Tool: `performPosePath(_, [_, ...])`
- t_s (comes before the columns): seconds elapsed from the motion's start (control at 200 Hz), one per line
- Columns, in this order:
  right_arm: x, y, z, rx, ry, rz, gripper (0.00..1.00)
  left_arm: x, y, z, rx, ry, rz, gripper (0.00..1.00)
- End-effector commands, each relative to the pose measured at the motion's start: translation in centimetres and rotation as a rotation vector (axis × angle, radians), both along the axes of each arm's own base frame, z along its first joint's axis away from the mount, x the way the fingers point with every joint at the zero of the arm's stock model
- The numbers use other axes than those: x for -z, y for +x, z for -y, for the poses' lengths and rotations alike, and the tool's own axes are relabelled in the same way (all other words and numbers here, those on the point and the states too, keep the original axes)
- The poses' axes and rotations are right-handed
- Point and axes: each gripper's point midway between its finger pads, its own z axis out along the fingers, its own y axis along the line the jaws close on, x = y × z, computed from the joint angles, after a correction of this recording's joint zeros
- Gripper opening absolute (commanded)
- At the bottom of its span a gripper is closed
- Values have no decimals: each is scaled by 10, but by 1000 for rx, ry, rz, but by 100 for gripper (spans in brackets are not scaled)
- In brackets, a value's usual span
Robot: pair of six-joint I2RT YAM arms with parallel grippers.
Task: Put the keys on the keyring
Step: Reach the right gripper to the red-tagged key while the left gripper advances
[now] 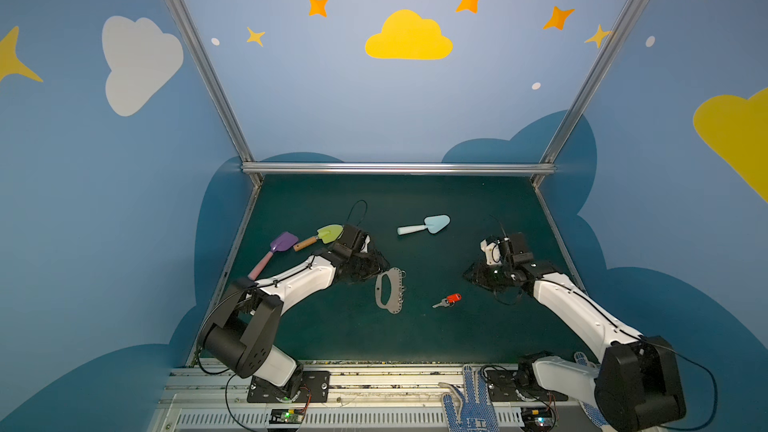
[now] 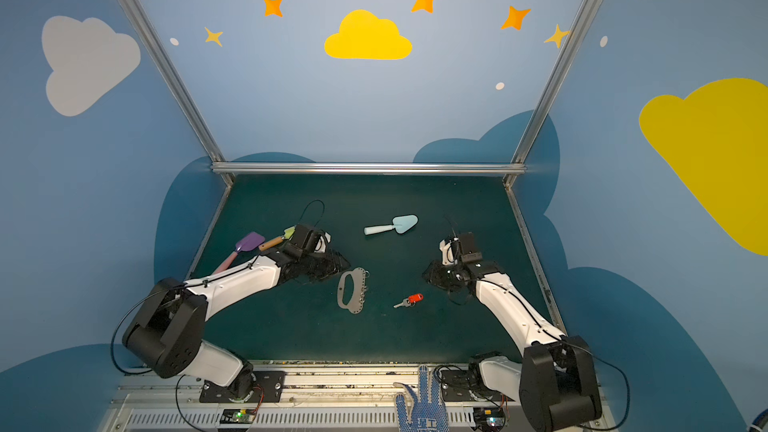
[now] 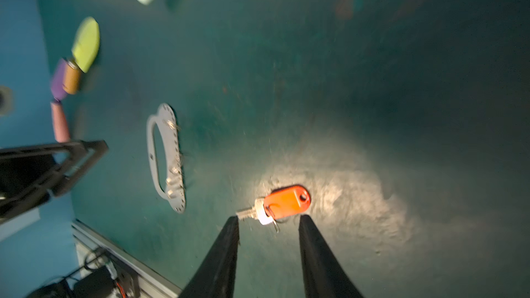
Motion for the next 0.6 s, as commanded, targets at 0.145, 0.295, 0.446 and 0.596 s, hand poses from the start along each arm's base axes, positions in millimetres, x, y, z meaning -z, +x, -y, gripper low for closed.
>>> performPosePath(0.145, [42,-30,-7,-40,-88,-116,35,6,-2,12,23,-8,-6,51])
performPosePath(0.295, [50,-29,-12,-68,-100,-134,33,8,-4,14,28,-6,-17,50])
performPosePath(0.446, [53,-28,-23,-98,-85,-153,31,10,-6,15,22,-14,-24,50])
performPosePath(0.596, [54,-28,-31,-113,-67,-153,30,10,-8,15,18,-20,-25,50])
